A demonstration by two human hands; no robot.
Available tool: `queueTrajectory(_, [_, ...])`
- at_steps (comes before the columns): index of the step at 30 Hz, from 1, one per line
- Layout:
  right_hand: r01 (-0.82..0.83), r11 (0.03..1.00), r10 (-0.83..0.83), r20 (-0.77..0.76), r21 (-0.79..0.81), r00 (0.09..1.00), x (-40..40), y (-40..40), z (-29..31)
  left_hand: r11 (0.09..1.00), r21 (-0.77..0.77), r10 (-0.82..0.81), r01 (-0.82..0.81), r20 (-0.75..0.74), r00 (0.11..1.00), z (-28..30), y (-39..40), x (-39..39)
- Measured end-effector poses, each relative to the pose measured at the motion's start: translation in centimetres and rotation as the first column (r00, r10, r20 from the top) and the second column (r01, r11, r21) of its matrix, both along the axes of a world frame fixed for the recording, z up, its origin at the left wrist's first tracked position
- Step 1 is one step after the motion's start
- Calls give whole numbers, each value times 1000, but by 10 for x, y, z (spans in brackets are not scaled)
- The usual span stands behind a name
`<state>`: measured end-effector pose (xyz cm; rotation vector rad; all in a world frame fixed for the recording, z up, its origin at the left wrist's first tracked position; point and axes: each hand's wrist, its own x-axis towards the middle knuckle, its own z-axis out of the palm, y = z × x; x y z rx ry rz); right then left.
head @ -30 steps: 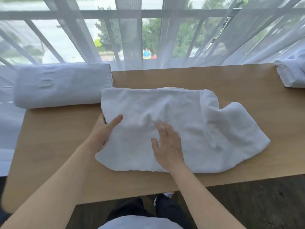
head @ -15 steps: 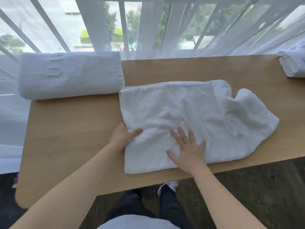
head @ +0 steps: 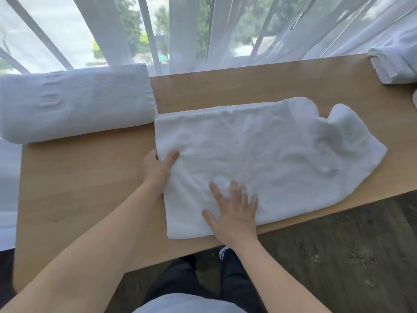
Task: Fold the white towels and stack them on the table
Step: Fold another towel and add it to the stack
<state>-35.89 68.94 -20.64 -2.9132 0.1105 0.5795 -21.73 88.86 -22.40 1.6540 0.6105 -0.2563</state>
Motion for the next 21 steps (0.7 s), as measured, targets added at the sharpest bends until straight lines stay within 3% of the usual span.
queueTrajectory(3, [-15, 1000, 15, 17, 4, 1000, 5, -1, -1, 999, -48, -25, 21, -90, 996, 7, 2, -12])
queueTrajectory(6, [-12, 1000, 11, 10, 24, 1000, 14, -4, -1, 983, -128, -152, 131, -171, 973, 14, 2, -41])
queueTrajectory(13, [-70, 995, 71, -18, 76, 997, 24, -19, -2, 949, -141, -313, 282, -322, 893, 16, 11, -120])
queueTrajectory(16, [-128, 986, 129, -2, 111, 992, 26, -36, 1, 981, 59, -160, 184, -294, 942, 19, 0, -137])
queueTrajectory(19, [-161, 959, 158, 28, 234, 987, 32, -68, 8, 926, 355, -42, 126, -236, 971, 22, -25, -143])
queueTrajectory(21, [-164, 930, 157, 47, 328, 986, 34, -91, 15, 881, 470, 36, 54, -181, 983, 24, -43, -150])
